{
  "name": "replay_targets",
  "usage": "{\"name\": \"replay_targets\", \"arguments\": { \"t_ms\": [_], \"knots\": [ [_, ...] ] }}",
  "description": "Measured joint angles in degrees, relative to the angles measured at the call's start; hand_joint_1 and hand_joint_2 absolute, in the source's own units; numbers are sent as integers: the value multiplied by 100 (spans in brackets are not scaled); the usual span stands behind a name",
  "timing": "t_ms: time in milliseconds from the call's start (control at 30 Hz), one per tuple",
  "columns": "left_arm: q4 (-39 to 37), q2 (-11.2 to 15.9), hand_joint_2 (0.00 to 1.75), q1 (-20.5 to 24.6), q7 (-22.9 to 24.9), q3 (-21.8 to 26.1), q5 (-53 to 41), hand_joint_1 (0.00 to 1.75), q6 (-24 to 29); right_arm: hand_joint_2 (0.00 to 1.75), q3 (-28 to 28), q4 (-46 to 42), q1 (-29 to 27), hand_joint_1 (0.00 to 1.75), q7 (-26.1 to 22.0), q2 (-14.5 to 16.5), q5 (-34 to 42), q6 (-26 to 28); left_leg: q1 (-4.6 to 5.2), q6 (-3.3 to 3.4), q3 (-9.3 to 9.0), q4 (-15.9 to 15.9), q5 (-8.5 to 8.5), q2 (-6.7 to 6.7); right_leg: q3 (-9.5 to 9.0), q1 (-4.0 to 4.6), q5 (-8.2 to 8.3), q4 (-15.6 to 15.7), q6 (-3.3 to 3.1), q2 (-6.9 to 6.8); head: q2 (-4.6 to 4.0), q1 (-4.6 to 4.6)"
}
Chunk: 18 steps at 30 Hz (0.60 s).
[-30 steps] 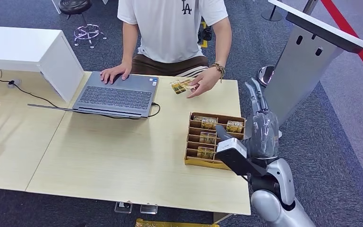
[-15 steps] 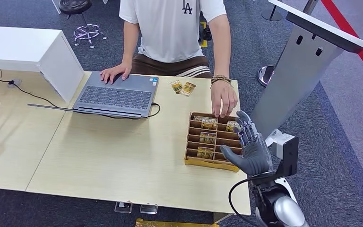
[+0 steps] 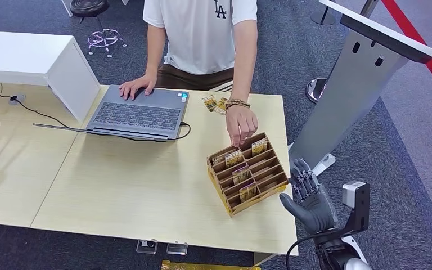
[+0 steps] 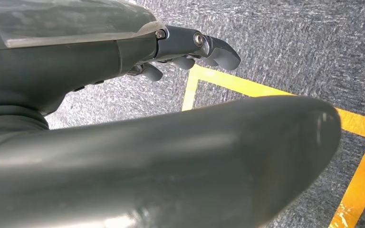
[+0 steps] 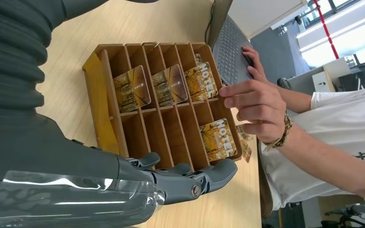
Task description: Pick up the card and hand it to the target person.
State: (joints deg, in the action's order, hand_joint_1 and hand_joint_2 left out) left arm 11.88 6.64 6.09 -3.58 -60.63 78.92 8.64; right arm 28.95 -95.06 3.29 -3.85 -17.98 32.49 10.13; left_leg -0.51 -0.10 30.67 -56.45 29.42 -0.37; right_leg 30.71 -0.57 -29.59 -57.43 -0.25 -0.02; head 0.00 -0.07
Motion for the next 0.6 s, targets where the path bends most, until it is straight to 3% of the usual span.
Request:
{"name": "replay_targets", "arguments": {
  "t_ms": [600],
  "knots": [
    [1,0,0,2,-7,2,18,0,10,175,-91,-11,-36,0,115,-58,-176,-190,0,0,-1,0,0,1,-1,0,0,0,0,0,0,0]
  ]
}}
